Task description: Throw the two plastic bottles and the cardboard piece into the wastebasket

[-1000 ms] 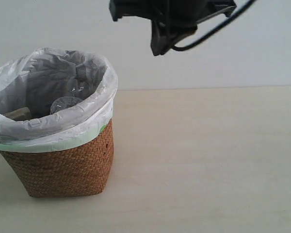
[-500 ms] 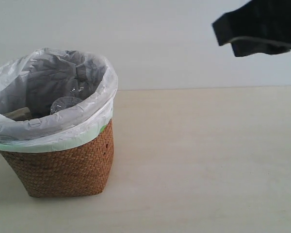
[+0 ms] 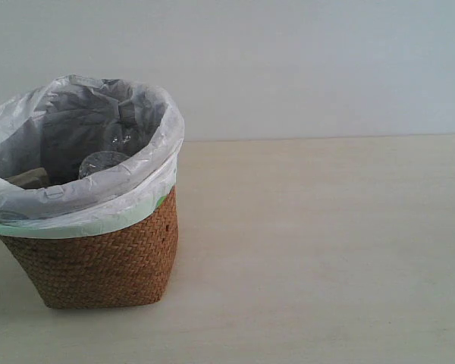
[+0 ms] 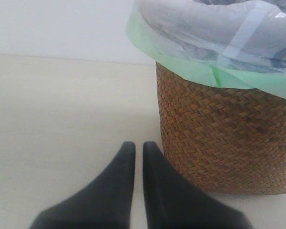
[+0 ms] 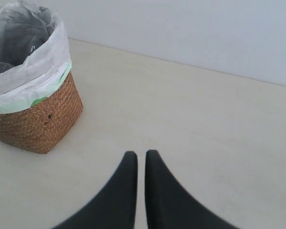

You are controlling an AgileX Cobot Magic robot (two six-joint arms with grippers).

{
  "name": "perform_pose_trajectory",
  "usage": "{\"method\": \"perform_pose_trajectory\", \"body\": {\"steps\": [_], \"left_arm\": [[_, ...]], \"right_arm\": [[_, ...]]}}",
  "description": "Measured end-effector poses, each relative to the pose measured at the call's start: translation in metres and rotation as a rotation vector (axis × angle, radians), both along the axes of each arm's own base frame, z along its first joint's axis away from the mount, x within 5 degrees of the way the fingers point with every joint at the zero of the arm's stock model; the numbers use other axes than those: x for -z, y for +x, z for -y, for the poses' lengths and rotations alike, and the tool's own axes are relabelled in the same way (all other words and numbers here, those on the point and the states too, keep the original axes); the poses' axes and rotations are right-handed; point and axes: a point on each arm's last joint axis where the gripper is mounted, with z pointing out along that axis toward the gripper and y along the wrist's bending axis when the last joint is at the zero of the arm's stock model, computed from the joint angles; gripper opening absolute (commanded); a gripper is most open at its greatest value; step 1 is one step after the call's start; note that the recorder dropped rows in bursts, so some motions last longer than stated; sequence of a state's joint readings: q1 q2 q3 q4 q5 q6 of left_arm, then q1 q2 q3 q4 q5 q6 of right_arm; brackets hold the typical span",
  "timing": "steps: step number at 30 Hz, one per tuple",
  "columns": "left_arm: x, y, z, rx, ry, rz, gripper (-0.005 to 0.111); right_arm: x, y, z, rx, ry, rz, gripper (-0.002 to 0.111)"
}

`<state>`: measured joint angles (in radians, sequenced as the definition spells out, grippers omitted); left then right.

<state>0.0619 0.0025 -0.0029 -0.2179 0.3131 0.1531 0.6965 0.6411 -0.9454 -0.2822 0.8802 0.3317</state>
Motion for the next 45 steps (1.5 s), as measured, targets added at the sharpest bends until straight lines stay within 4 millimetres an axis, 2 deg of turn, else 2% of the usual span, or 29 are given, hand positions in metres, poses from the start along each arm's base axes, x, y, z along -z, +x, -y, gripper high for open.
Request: {"method": "perform_pose_trajectory", "body": {"steps": [8, 20, 26, 35, 40, 45], "left_arm": [[0.0, 0.0, 0.0, 0.0, 0.0, 0.0, 0.006], [0.0, 0.0, 0.0, 0.0, 0.0, 0.0, 0.006], [0.0, 0.0, 0.0, 0.0, 0.0, 0.0, 0.006], [0.0, 0.0, 0.0, 0.0, 0.0, 0.0, 0.006], [0.0, 0.0, 0.0, 0.0, 0.0, 0.0, 0.006], [0.0, 0.0, 0.0, 0.0, 0.0, 0.0, 0.006]], "right_arm": [[-0.005, -0.023, 0.019, 0.006, 0.055, 0.045, 0.001], [-0.005, -0.026, 0.022, 0.007, 0.064, 0.049, 0.001], [-0.007, -0.039, 0.033, 0.017, 0.107, 0.095, 0.001], [0.002, -0.074, 0.063, 0.285, 0.159, 0.211, 0.001], [0.004, -0.09, 0.069, 0.449, 0.163, 0.268, 0.001], [0.005, -0.108, 0.071, 0.511, 0.183, 0.329, 0.001]]}}
